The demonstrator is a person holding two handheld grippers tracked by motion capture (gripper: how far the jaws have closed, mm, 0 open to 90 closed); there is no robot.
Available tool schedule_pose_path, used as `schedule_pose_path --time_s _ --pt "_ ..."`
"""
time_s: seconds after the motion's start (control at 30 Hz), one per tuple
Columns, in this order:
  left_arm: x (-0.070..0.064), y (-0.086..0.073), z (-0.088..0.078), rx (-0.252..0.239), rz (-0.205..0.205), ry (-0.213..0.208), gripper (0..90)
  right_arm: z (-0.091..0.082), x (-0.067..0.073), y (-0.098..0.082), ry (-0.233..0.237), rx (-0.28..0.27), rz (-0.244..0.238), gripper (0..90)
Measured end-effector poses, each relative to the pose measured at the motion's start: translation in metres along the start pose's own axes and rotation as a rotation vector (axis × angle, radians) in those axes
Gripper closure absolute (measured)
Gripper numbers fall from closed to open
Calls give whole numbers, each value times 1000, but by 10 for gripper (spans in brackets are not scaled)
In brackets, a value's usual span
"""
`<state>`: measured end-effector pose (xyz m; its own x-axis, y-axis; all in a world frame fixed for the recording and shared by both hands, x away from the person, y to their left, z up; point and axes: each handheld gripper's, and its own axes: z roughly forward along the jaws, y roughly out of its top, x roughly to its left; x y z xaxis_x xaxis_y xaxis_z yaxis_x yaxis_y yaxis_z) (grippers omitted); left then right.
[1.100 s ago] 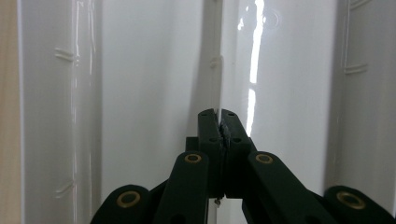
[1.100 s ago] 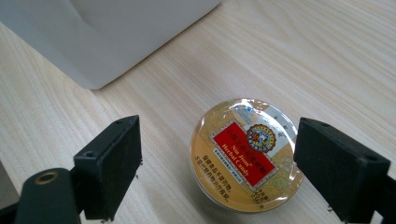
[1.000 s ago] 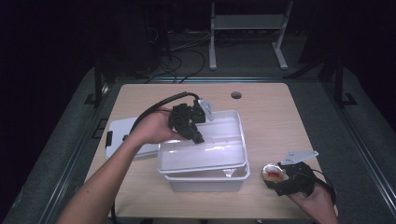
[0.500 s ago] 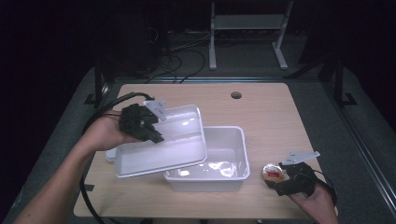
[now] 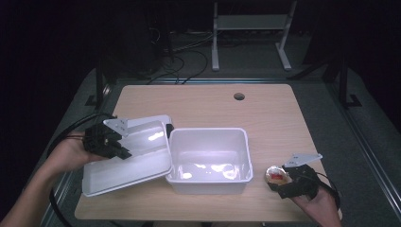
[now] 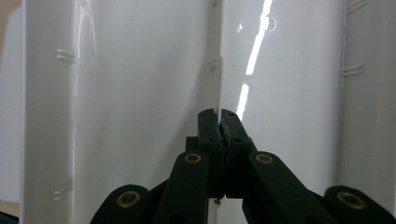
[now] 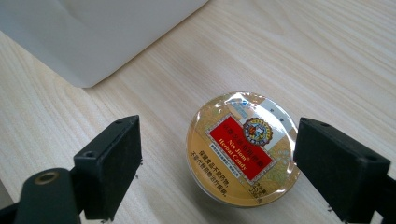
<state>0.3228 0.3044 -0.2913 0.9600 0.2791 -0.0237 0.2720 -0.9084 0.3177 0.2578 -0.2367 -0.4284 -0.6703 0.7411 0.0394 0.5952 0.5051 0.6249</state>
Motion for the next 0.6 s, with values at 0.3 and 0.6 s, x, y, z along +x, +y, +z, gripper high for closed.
schedule_pose_path --time_s 0.3,0.6 --pt "0 -34 15 -4 -29 -17 893 1 1 0 -1 8 6 147" --pt "-4 -42 64 80 6 -58 893 3 1 0 -2 14 -4 147"
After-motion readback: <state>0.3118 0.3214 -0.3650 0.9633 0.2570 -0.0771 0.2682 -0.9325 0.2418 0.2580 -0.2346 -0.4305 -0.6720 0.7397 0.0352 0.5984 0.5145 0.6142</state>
